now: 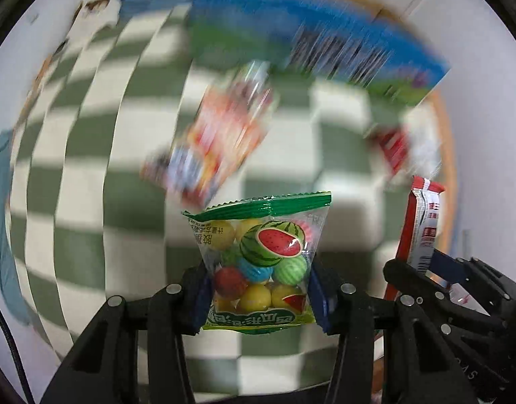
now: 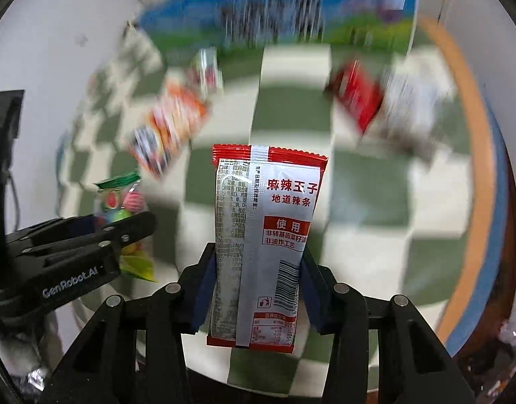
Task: Organize snacks
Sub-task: 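Carry candy bag and strip pack into the box with both tools, release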
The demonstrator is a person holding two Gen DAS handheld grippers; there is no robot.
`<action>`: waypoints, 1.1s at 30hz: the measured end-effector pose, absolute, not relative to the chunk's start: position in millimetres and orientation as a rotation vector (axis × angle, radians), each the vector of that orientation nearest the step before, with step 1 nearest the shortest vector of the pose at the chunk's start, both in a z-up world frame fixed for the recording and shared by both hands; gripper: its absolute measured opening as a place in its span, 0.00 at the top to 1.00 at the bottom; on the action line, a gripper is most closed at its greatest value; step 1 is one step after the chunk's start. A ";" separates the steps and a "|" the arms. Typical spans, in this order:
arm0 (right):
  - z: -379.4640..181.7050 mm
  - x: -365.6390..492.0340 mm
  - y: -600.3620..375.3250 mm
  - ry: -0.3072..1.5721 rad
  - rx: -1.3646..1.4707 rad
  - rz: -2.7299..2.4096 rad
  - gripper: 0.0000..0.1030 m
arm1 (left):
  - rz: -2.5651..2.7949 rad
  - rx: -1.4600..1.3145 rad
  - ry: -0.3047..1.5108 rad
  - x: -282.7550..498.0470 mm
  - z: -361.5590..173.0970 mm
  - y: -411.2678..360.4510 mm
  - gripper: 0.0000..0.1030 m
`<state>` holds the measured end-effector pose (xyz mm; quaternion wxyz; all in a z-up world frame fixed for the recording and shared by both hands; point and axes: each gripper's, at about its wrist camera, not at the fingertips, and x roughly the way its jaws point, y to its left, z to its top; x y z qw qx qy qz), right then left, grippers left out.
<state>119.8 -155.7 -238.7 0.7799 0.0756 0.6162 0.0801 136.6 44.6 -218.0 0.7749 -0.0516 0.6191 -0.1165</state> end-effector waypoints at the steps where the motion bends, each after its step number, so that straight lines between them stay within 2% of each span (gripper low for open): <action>1: -219.8 123.3 -154.2 1.302 0.166 0.176 0.53 | -0.270 -0.117 1.319 146.9 -204.0 39.1 0.56; 6: -137.7 182.4 -172.1 1.148 0.181 0.192 0.53 | -0.315 -0.146 1.221 233.2 -127.6 4.3 0.56; 11: -99.5 269.2 -176.0 1.067 0.146 0.159 0.53 | -0.286 -0.114 1.178 312.6 -98.9 -10.6 0.56; 18: -124.6 377.6 -191.1 1.153 0.166 0.126 0.53 | -0.247 -0.072 1.296 398.9 -142.6 -25.0 0.56; 26: -188.3 416.6 -185.3 1.300 0.200 0.151 0.51 | -0.242 -0.105 1.468 431.8 -204.6 -27.1 0.54; 27: -195.0 415.9 -186.6 1.326 0.210 0.158 0.48 | -0.245 -0.113 1.488 431.4 -211.1 -26.7 0.52; 28: -203.1 416.1 -185.5 1.354 0.212 0.162 0.40 | -0.242 -0.113 1.495 430.9 -214.9 -26.1 0.51; 29: -209.7 416.9 -183.9 1.377 0.198 0.154 0.36 | -0.244 -0.116 1.495 430.6 -217.6 -25.6 0.45; 30: -215.0 417.6 -182.5 1.396 0.183 0.149 0.28 | -0.247 -0.117 1.491 429.9 -219.4 -25.6 0.35; 31: -219.5 417.2 -182.3 1.408 0.178 0.148 0.23 | -0.234 -0.105 1.486 429.7 -220.8 -24.9 0.30; 33: -226.7 417.0 -183.6 1.430 0.170 0.135 0.18 | -0.225 -0.097 1.484 429.9 -224.0 -22.9 0.12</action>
